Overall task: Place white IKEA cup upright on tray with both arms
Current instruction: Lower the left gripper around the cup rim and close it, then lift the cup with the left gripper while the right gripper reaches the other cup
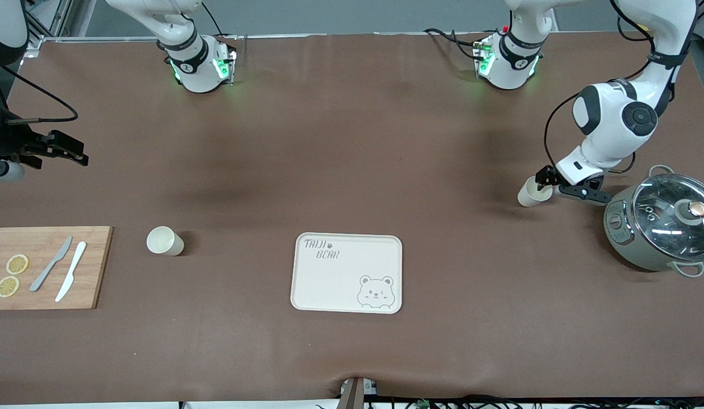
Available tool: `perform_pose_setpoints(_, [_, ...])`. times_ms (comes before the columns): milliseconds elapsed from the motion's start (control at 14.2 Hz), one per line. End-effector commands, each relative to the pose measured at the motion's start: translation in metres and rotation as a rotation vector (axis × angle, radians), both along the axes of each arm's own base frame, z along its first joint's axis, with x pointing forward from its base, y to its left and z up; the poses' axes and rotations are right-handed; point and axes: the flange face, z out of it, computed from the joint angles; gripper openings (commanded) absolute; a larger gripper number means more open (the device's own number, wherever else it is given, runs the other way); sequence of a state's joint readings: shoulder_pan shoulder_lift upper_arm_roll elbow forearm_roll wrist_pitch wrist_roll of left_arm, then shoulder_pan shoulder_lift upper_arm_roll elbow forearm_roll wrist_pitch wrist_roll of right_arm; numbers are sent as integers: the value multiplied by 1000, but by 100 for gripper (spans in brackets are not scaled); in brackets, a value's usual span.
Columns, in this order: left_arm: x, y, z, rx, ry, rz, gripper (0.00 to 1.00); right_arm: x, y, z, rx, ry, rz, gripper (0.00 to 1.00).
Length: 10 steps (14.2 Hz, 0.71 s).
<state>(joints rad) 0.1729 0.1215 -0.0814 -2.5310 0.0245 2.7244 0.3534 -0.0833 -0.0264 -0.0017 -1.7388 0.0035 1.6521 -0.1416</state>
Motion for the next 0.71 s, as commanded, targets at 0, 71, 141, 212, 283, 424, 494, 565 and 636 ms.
perform_pose_setpoints(0, [-1, -3, -9, -1, -23, -20, 100, 5, 0, -3, -26, -4, -11, 100])
perform_pose_setpoints(71, [-1, -4, -11, -2, -24, -17, 100, 7, -2, -6, -41, -8, -20, 100])
perform_pose_setpoints(141, [0, -5, -11, -2, -27, -13, 100, 10, -2, -12, -43, -11, -28, 100])
perform_pose_setpoints(212, [0, -5, -10, -3, -28, -7, 72, 11, -3, -21, -44, -19, -39, 100])
perform_pose_setpoints(283, [-1, -5, -9, -3, -30, 3, 18, 12, -3, -31, -44, -31, -44, 100])
perform_pose_setpoints(424, [0, -4, -6, -3, -34, 7, 0, 18, -3, -46, -46, -56, -55, 100])
perform_pose_setpoints(494, [0, -2, -5, -2, -39, 12, 0, 21, -3, -52, -46, -62, -56, 100])
perform_pose_setpoints(565, [0, -2, -4, -2, -39, 13, 0, 24, -3, -61, -46, -64, -56, 100])
perform_pose_setpoints(636, [0, -2, -4, -3, -39, 19, 0, 26, -4, -69, -47, -73, -55, 100])
